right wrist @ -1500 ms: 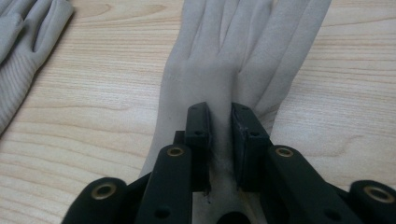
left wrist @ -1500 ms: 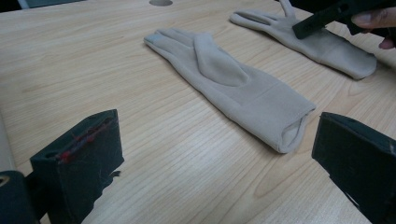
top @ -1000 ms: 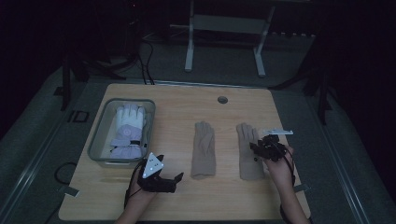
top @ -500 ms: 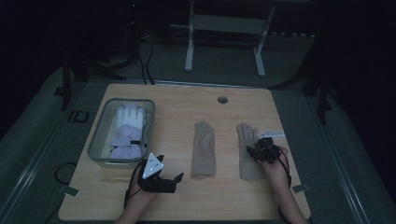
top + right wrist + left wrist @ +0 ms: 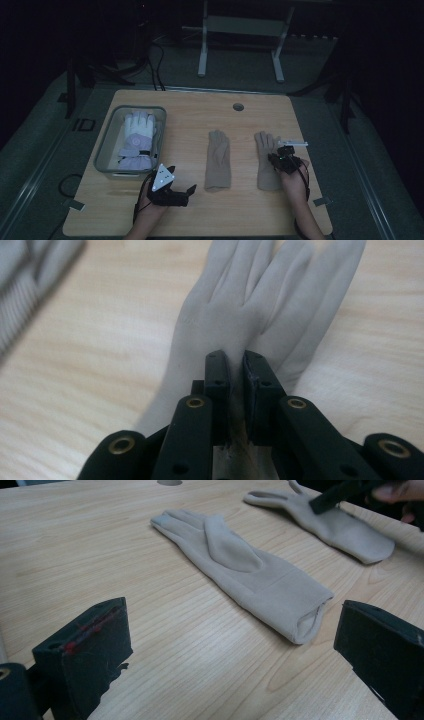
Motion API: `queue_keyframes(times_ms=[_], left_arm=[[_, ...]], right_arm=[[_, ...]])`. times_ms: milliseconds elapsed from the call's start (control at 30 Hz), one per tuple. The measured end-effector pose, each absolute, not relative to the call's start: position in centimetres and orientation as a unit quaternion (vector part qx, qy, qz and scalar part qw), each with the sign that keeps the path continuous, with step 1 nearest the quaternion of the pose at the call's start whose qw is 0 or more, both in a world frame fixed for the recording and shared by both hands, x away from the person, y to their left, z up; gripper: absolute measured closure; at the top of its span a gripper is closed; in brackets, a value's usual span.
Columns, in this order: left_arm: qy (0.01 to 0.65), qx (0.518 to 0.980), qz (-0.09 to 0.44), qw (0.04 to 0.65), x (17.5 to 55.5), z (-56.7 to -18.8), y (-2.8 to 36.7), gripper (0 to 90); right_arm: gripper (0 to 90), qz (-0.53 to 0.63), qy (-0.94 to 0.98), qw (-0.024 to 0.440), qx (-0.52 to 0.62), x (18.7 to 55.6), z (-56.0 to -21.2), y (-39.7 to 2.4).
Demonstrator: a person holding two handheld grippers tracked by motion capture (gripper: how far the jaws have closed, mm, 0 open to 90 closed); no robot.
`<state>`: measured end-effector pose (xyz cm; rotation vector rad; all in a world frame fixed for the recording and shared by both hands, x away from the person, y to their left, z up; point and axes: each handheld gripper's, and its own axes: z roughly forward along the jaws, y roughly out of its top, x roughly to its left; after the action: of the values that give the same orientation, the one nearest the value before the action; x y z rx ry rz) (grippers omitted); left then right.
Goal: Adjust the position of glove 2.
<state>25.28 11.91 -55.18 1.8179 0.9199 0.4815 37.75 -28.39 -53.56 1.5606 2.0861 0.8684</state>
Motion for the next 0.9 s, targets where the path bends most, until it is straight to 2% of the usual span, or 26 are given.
queue_keyframes(times_ms=[467,900], left_arm=[[0.383,0.751,0.203,0.498,25.3,-55.1,12.0,2.1],[0.383,0.75,0.202,0.5,25.4,-55.1,12.2,2.1]], right_arm=[[82.6,0.376,0.721,0.218,0.54,37.0,-46.9,-23.7],[82.4,0.42,0.713,0.182,0.531,36.9,-45.8,-17.9]])
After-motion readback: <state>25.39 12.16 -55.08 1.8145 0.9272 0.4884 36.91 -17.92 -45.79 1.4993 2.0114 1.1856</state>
